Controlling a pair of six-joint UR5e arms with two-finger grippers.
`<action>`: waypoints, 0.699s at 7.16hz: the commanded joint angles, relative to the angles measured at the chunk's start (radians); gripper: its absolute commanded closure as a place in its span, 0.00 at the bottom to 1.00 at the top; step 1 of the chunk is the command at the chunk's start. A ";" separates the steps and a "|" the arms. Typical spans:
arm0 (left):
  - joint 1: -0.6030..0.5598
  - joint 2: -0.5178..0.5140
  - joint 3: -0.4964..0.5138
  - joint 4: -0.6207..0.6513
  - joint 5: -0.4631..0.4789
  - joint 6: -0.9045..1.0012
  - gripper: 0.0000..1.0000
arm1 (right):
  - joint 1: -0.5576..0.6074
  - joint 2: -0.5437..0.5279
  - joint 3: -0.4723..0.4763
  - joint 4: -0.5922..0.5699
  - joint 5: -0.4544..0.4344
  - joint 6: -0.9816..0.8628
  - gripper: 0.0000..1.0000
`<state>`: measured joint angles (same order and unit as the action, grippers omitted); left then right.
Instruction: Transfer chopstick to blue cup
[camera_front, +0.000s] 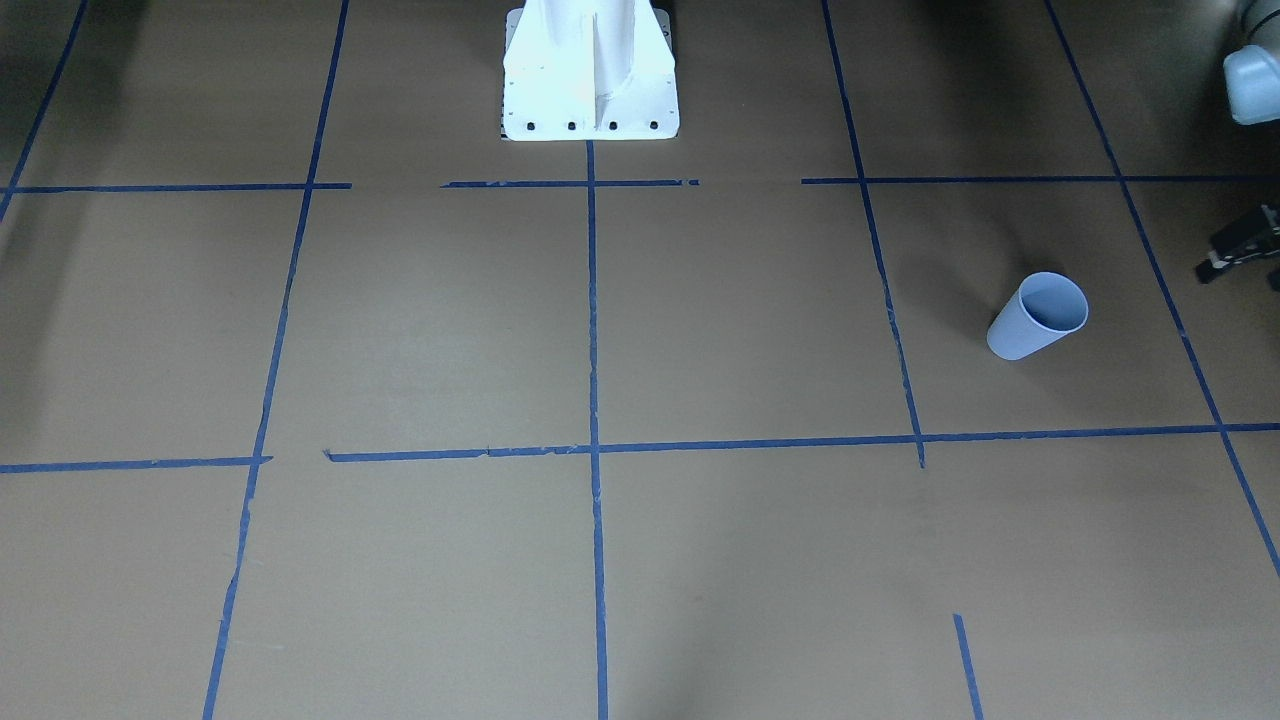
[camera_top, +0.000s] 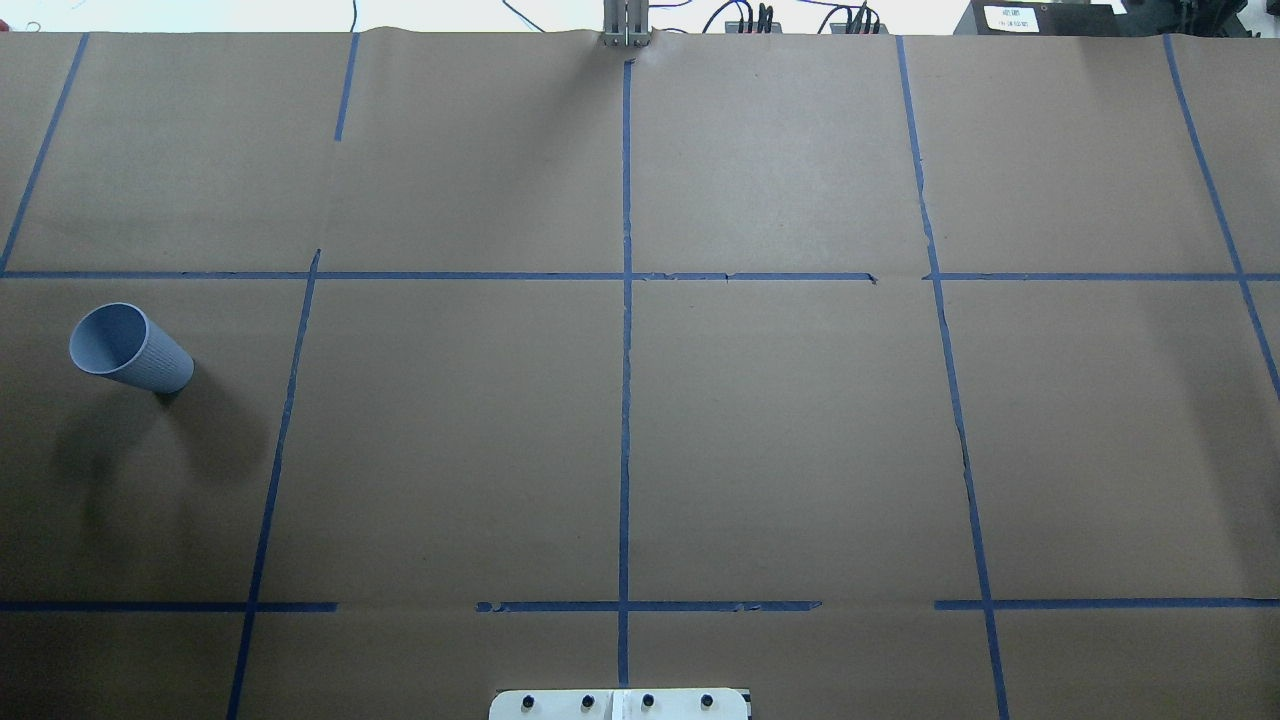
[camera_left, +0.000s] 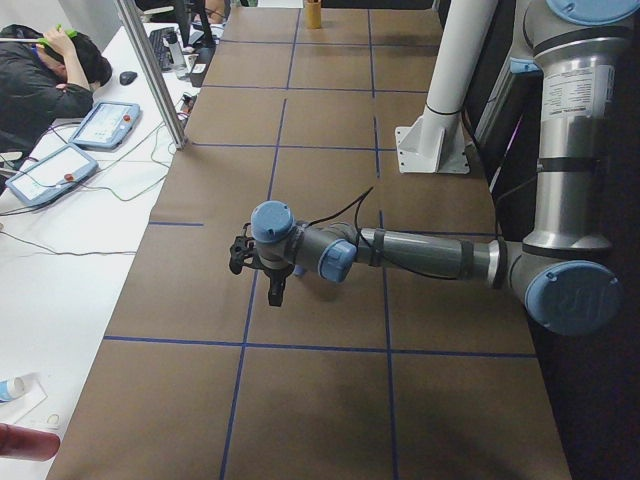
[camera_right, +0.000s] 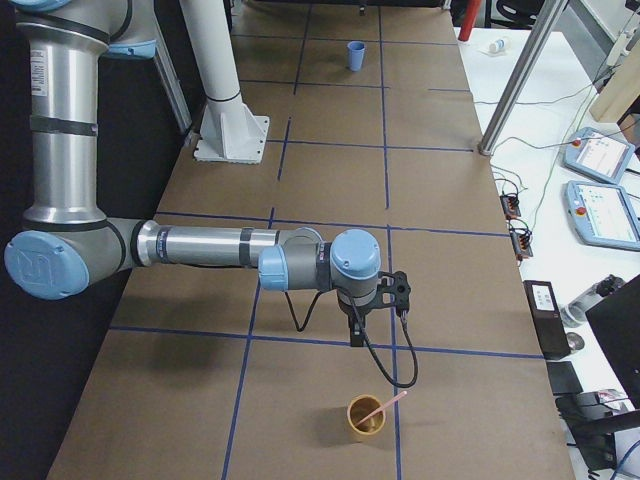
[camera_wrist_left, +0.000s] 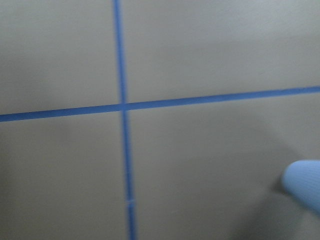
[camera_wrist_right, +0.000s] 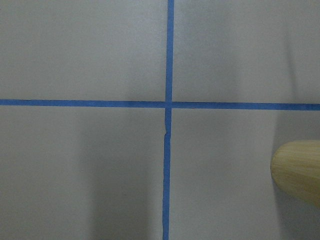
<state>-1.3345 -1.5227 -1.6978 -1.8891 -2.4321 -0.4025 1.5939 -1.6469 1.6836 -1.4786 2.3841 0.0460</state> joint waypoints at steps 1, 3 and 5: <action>0.142 0.003 -0.005 -0.134 0.024 -0.216 0.00 | -0.008 0.013 0.022 0.000 0.000 0.000 0.00; 0.208 0.001 0.006 -0.159 0.057 -0.263 0.00 | -0.009 0.009 0.019 0.003 0.000 0.000 0.00; 0.247 -0.008 0.015 -0.157 0.083 -0.263 0.00 | -0.009 0.009 0.022 -0.002 0.001 0.000 0.00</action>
<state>-1.1169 -1.5272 -1.6867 -2.0448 -2.3669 -0.6619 1.5855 -1.6381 1.7049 -1.4769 2.3849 0.0460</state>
